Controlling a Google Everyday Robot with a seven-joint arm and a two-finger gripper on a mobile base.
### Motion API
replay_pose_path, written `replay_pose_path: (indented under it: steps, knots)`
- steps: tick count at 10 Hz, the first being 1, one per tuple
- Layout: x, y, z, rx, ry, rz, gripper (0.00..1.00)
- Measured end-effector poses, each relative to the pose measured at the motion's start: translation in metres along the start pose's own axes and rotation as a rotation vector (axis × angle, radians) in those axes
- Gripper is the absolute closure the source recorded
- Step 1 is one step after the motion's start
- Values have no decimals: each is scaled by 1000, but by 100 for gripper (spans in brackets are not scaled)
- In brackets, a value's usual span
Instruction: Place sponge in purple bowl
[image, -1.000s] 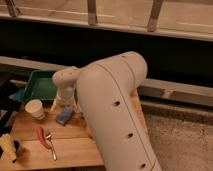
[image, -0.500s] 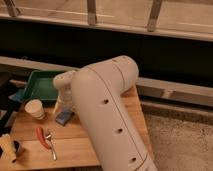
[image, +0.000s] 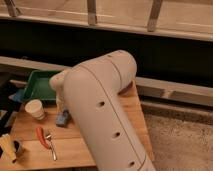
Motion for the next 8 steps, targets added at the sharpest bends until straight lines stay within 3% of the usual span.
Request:
replay_pose_path:
  steps: [2,4,6,8]
  knots:
    - [-1,-1,-17,6,-36,12,98]
    - [-4,-15,-32,12,-72,41,100]
    - [-7,-47,-52,5,-109,99,100]
    - [-10,-86,-81,-25,-146,160,100]
